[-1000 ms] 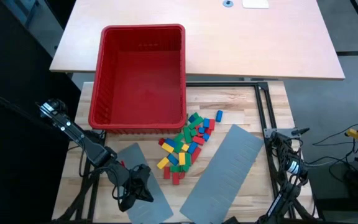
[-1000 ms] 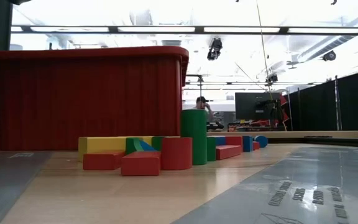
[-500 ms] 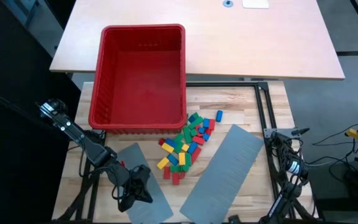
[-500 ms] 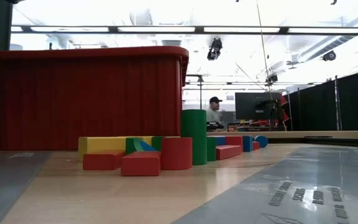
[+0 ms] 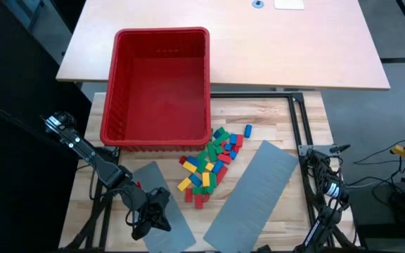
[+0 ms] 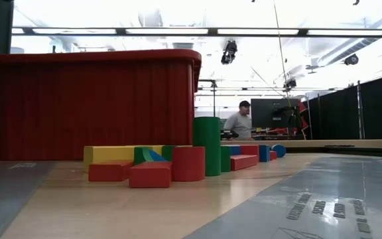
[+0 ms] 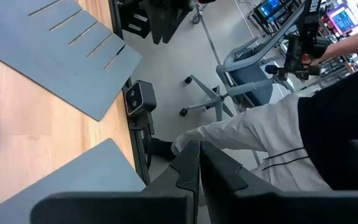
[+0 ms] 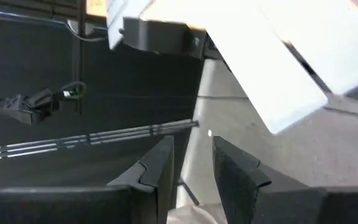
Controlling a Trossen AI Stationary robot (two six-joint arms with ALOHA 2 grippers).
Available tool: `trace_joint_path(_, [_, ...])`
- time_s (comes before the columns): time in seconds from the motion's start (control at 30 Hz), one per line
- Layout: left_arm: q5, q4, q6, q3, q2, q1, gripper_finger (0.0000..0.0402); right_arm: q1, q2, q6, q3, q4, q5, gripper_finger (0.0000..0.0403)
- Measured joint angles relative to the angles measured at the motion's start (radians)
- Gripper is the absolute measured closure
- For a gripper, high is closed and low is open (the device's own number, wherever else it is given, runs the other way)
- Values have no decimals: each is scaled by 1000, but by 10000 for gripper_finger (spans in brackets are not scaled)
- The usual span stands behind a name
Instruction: Sort blocks
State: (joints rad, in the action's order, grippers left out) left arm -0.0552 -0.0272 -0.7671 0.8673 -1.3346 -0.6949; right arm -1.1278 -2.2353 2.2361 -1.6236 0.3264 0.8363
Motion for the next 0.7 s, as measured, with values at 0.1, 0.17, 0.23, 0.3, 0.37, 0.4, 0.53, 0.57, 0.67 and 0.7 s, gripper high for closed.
trace_joint_path(0.1, [-16, 0, 2, 0, 0, 0, 402, 0, 0, -36, -1, -3, 102, 307])
trace_joint_path(0.17, [-18, 0, 2, 0, 0, 0, 402, 0, 0, -68, -2, -2, 153, 302])
trace_joint_path(0.23, [-26, 0, 0, 0, 0, 0, 402, 1, 0, -86, -2, -1, 164, 296])
trace_joint_path(0.3, [-44, 0, -9, 0, 0, 0, 402, 4, 0, -78, 5, 5, 123, 289])
trace_joint_path(0.37, [-45, 0, -14, 0, 0, 0, 402, 7, 0, -36, 20, 41, 39, 280])
trace_joint_path(0.4, [-45, 0, -25, 0, 0, 0, 402, 7, 0, -25, 28, 48, -6, 275])
trace_joint_path(0.53, [-45, 0, -66, 0, 0, 0, 402, 0, 0, -15, 39, 37, -52, 253])
trace_joint_path(0.57, [-43, 0, -79, 0, 0, 0, 402, -3, 0, -25, 39, 30, -61, 246])
trace_joint_path(0.67, [-40, 0, -120, 0, 0, 0, 402, -8, 0, -33, 39, 21, -95, 226])
trace_joint_path(0.7, [-39, 0, -132, 0, 0, 0, 402, -10, 0, -34, 39, 21, -107, 219])
